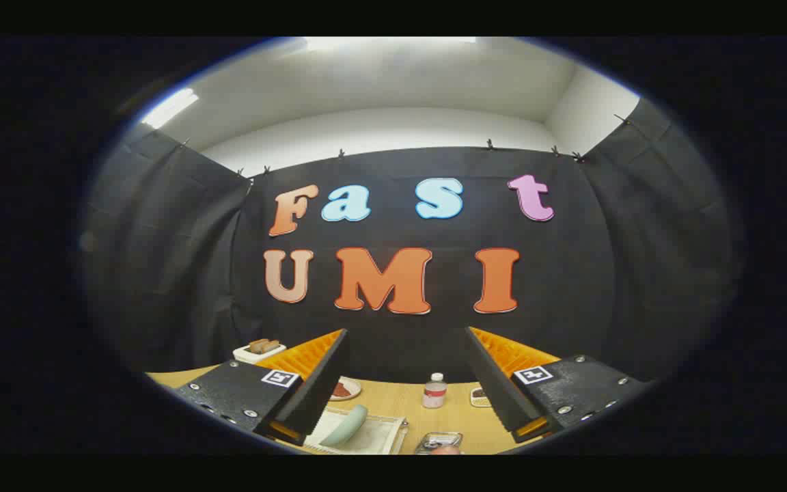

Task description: Take the plate from the dish rack, then take the spoon from the basket and place it into the plate.

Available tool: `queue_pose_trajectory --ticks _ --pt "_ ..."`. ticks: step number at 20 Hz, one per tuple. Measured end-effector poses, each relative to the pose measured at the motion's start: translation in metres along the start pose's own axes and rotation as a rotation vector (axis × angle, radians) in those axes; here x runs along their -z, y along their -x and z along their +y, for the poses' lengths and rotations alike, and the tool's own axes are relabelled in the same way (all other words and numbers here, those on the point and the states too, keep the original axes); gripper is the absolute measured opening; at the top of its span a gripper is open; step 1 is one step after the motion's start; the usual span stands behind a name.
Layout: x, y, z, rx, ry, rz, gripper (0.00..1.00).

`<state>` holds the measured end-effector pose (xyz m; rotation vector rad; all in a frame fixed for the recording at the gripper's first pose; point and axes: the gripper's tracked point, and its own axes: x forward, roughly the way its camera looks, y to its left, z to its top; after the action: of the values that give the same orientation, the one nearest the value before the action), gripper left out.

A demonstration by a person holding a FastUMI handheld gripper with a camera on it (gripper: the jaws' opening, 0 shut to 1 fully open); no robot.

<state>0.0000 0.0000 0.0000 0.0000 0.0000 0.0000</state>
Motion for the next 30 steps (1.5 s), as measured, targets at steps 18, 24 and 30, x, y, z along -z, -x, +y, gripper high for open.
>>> queue_pose_trajectory --ticks 18,24,30 --pt "0.004 -0.013 0.018 -0.042 0.001 0.080 0.98" --pt "0.034 -0.026 0.025 -0.065 -0.077 0.246 0.98" --pt "0.100 -0.036 0.039 -0.106 -0.186 0.559 0.98"
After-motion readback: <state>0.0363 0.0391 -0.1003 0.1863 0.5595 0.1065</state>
